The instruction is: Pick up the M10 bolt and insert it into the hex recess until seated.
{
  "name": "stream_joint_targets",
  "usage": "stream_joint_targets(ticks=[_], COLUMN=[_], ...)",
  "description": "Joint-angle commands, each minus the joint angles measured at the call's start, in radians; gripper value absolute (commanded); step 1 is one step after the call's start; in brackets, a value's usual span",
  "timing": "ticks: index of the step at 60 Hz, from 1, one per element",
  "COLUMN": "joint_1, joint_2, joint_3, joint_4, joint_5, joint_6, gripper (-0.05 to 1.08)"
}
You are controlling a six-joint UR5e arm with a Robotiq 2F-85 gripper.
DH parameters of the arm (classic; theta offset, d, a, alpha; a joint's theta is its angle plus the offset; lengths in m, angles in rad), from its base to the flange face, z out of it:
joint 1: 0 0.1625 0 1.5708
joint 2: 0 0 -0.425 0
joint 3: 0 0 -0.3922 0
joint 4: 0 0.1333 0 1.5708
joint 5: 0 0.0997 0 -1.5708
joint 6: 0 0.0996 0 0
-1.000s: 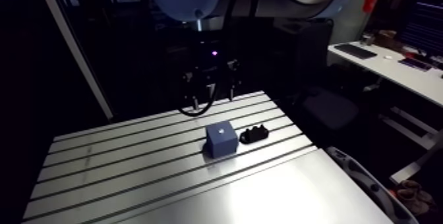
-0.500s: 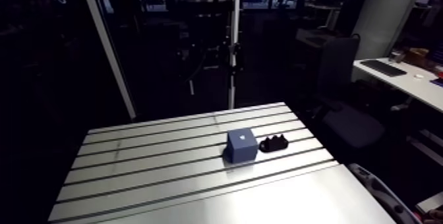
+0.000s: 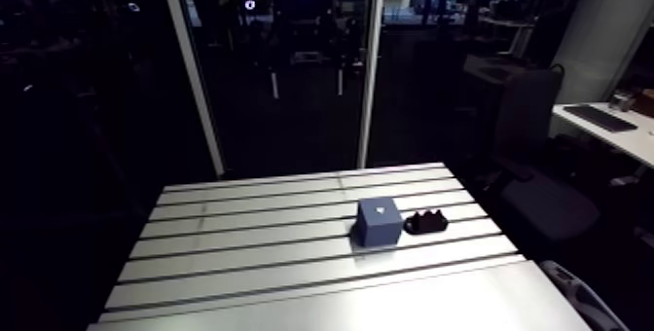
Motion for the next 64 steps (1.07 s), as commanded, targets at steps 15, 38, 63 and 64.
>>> stream_joint_targets(ticks=[15,38,63,64], joint_1=[0.05,0.05,0.05,0.05], joint_2=[-0.031,-0.038,-0.036,-0.036], joint_3=[-0.175,-0.167,-0.163,-0.163], joint_4=[0.188,0.187,0.182,0.182], joint_5=[0.013,0.006,0.006,0.006], joint_6=[0.021,0.017,0.017,0.017], gripper=[0.0,0.0,0.0,0.0])
